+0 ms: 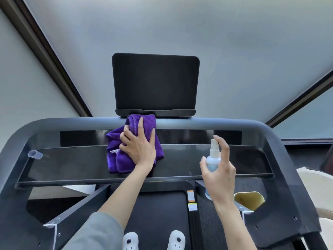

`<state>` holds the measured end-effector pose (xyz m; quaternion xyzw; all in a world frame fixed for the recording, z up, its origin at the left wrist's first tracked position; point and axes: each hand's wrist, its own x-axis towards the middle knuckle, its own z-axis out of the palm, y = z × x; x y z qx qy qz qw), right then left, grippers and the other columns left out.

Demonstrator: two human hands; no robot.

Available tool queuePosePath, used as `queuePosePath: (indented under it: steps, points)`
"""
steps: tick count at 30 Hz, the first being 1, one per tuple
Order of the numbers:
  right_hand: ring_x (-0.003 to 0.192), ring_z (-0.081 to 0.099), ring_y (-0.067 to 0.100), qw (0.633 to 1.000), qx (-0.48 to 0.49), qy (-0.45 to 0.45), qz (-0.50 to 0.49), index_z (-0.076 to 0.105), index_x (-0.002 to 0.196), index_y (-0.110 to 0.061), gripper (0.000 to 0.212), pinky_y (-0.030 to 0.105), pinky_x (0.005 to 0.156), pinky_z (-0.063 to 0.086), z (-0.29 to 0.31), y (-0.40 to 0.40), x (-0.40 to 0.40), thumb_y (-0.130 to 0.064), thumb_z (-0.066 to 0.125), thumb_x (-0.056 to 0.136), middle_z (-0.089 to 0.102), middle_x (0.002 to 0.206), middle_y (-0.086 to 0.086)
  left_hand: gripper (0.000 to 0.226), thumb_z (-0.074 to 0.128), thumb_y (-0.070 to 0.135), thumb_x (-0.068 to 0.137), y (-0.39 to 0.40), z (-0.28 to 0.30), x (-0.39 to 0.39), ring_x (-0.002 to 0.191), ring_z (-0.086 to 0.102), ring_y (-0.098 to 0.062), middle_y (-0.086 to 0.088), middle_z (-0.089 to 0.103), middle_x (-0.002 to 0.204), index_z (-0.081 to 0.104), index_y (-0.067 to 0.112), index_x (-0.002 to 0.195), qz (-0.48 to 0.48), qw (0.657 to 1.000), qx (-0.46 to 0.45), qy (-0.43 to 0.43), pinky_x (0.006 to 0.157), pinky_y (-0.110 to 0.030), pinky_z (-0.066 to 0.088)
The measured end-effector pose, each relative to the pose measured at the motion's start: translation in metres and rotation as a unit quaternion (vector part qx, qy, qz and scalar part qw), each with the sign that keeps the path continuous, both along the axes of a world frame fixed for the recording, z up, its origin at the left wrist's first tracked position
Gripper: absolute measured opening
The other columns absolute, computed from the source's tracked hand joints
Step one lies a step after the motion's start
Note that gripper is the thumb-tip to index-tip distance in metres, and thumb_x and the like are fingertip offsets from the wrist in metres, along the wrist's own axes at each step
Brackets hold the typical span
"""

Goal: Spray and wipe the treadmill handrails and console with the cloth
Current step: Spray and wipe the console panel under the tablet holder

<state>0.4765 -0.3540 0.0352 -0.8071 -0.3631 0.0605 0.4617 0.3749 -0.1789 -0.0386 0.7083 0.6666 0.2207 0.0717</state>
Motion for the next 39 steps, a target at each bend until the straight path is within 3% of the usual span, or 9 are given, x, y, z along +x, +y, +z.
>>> queuePosePath:
  steps: [8,12,15,18,20,24,29,34,39]
  points:
    - [0.061,0.058,0.021,0.999,-0.003,0.007,-0.031,0.037,0.132,-0.04,0.066,0.044,0.061,0.054,-0.003,-0.028,0.055,-0.002,0.064,0.085,0.058,0.074,-0.004,0.05,0.06,0.056,0.085,-0.047,0.006,0.124,0.108,0.052,-0.038,-0.016,0.053,0.127,0.055,0.035,0.13,-0.142,0.989,0.039,0.026,0.077,-0.049,0.046]
    - [0.062,0.058,0.015,0.998,-0.007,-0.012,-0.067,0.038,0.133,-0.04,0.068,0.037,0.059,0.054,-0.007,-0.054,0.086,-0.002,0.067,0.084,0.056,0.075,-0.014,0.054,0.055,0.061,0.085,-0.078,0.003,0.181,0.107,0.052,-0.032,-0.012,0.053,0.129,0.049,0.038,0.134,-0.239,0.967,0.063,0.062,0.078,-0.047,0.045]
    - [0.067,0.059,0.021,0.995,-0.016,-0.017,-0.096,0.038,0.132,-0.038,0.067,0.039,0.063,0.053,-0.011,-0.077,0.108,-0.002,0.068,0.084,0.061,0.084,-0.008,0.058,0.046,0.064,0.088,-0.101,0.003,0.22,0.112,0.049,-0.03,-0.009,0.048,0.135,0.039,0.042,0.141,-0.279,0.954,0.063,0.091,0.082,-0.046,0.044]
    - [0.068,0.06,0.022,0.993,-0.021,-0.021,-0.116,0.04,0.133,-0.036,0.065,0.035,0.064,0.05,-0.014,-0.098,0.125,-0.003,0.067,0.084,0.066,0.094,-0.001,0.059,0.032,0.062,0.094,-0.129,0.001,0.252,0.123,0.039,-0.033,-0.011,0.032,0.148,0.021,0.042,0.149,-0.36,0.929,0.024,0.086,0.091,-0.05,0.036]
    - [0.068,0.062,0.022,0.992,-0.018,-0.022,-0.127,0.04,0.133,-0.036,0.065,0.034,0.064,0.049,-0.016,-0.106,0.132,-0.003,0.067,0.084,0.066,0.094,-0.002,0.058,0.031,0.06,0.096,-0.149,0.001,0.262,0.122,0.037,-0.034,-0.011,0.03,0.149,0.023,0.04,0.149,-0.389,0.919,-0.013,0.066,0.093,-0.05,0.034]
    - [0.071,0.063,0.024,0.991,-0.011,-0.021,-0.133,0.04,0.132,-0.034,0.065,0.034,0.068,0.051,-0.02,-0.109,0.137,-0.002,0.067,0.083,0.067,0.106,-0.001,0.052,0.044,0.056,0.093,-0.166,0.0,0.246,0.114,0.044,-0.034,-0.01,0.043,0.139,0.044,0.036,0.141,-0.407,0.912,-0.02,0.046,0.085,-0.046,0.036]
    - [0.069,0.061,0.022,0.996,-0.006,-0.009,-0.093,0.04,0.132,-0.034,0.065,0.032,0.063,0.048,-0.017,-0.086,0.126,-0.002,0.067,0.083,0.059,0.091,-0.018,0.045,0.051,0.054,0.091,-0.143,-0.001,0.197,0.11,0.046,-0.03,-0.006,0.048,0.13,0.051,0.041,0.135,-0.363,0.931,-0.012,0.034,0.081,-0.042,0.038]
    - [0.062,0.057,0.023,1.0,0.003,0.014,-0.015,0.039,0.134,-0.034,0.064,0.036,0.062,0.05,-0.013,-0.055,0.104,-0.002,0.065,0.084,0.058,0.07,-0.003,0.046,0.057,0.052,0.089,-0.112,-0.002,0.138,0.103,0.048,-0.028,-0.006,0.051,0.124,0.052,0.042,0.134,-0.295,0.955,0.015,0.031,0.076,-0.041,0.041]
    - [0.057,0.053,0.025,0.999,-0.001,0.018,0.05,0.038,0.135,-0.037,0.065,0.04,0.068,0.054,-0.014,-0.021,0.07,-0.003,0.063,0.085,0.057,0.064,0.003,0.047,0.059,0.053,0.087,-0.078,-0.004,0.067,0.1,0.049,-0.028,-0.007,0.053,0.12,0.054,0.04,0.132,-0.211,0.976,0.032,0.046,0.07,-0.041,0.041]
